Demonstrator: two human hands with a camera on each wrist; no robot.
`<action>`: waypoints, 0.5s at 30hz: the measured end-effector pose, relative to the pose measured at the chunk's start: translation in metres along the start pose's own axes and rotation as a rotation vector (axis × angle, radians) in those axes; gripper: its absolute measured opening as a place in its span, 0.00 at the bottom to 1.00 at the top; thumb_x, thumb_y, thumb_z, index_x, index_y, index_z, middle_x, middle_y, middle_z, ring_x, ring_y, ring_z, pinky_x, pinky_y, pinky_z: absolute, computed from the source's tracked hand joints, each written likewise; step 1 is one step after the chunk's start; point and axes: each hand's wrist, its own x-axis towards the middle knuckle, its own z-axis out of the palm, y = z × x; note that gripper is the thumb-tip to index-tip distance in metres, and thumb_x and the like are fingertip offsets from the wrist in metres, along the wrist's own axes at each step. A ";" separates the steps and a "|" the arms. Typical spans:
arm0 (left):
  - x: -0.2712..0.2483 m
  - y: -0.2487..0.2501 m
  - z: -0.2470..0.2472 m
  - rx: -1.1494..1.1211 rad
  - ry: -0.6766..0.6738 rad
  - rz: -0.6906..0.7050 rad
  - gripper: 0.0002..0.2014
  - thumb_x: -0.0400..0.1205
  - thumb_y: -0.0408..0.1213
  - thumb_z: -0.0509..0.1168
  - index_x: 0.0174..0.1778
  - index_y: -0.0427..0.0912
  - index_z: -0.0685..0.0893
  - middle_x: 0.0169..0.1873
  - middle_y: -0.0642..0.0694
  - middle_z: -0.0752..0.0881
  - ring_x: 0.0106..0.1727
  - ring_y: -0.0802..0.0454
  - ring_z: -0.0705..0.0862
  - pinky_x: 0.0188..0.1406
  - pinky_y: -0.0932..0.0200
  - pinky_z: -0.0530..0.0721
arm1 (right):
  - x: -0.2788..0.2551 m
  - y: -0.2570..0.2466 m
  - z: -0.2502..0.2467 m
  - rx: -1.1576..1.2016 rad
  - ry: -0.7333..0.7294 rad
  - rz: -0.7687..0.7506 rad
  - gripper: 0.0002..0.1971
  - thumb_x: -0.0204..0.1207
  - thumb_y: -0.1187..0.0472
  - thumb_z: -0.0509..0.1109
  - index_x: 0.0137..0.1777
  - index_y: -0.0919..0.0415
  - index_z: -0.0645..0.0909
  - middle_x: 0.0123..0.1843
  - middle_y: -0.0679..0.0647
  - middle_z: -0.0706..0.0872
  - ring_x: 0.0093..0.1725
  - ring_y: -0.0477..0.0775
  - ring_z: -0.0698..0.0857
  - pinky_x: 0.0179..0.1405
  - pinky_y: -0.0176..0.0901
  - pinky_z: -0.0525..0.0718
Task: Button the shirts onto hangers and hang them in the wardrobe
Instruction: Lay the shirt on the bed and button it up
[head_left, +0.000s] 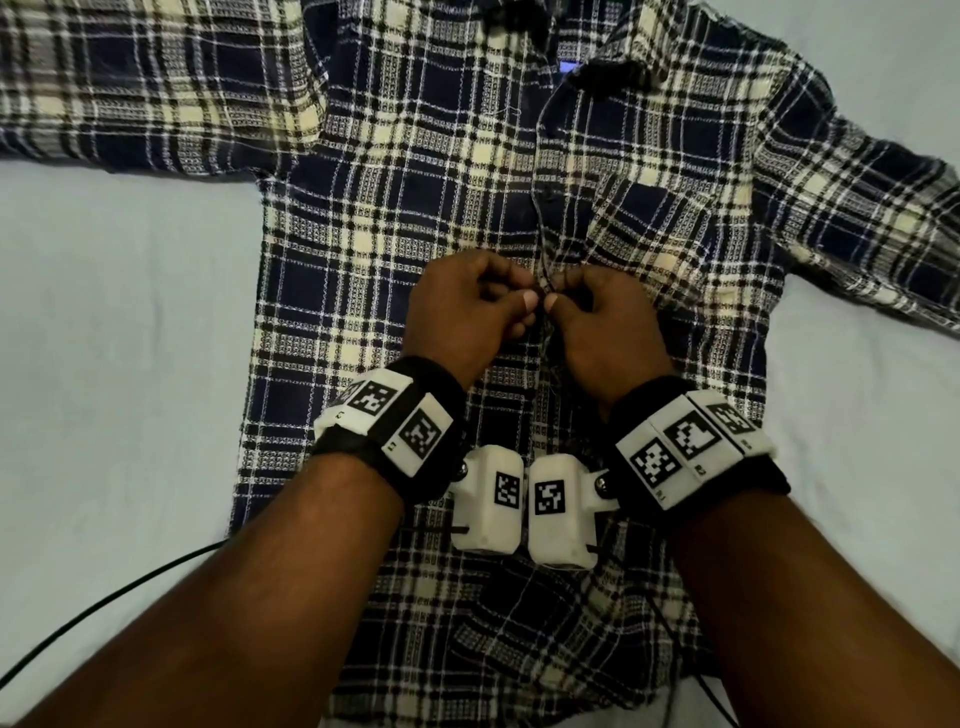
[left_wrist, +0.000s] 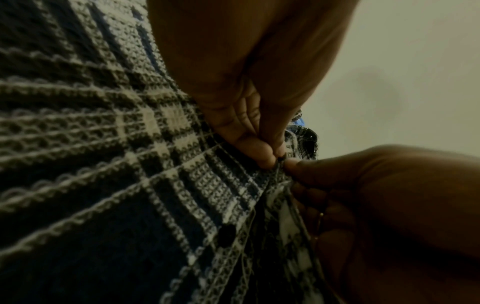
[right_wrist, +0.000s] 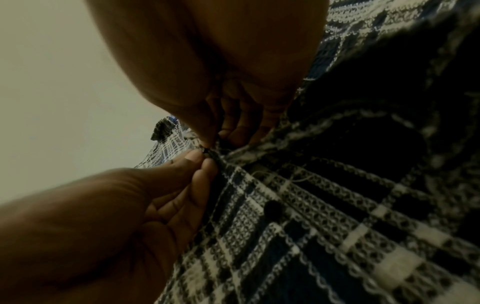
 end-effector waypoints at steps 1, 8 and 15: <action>0.001 0.000 0.001 0.013 0.008 -0.001 0.05 0.80 0.25 0.74 0.48 0.37 0.88 0.37 0.43 0.91 0.37 0.53 0.92 0.39 0.59 0.92 | 0.000 0.000 0.000 0.016 -0.002 0.002 0.06 0.84 0.65 0.67 0.56 0.61 0.86 0.49 0.52 0.89 0.47 0.49 0.88 0.43 0.42 0.85; 0.001 -0.002 0.007 0.016 0.071 -0.011 0.07 0.83 0.39 0.74 0.46 0.38 0.90 0.38 0.45 0.92 0.38 0.52 0.93 0.43 0.48 0.94 | 0.001 -0.003 -0.008 -0.060 -0.020 -0.096 0.09 0.85 0.64 0.67 0.54 0.59 0.90 0.47 0.51 0.91 0.44 0.49 0.89 0.47 0.49 0.89; 0.004 -0.003 0.005 0.012 0.047 -0.054 0.04 0.81 0.35 0.75 0.45 0.39 0.91 0.40 0.45 0.93 0.40 0.50 0.93 0.44 0.45 0.94 | 0.004 -0.005 -0.008 -0.160 -0.023 -0.118 0.05 0.80 0.64 0.74 0.50 0.57 0.91 0.47 0.50 0.92 0.48 0.48 0.90 0.53 0.51 0.91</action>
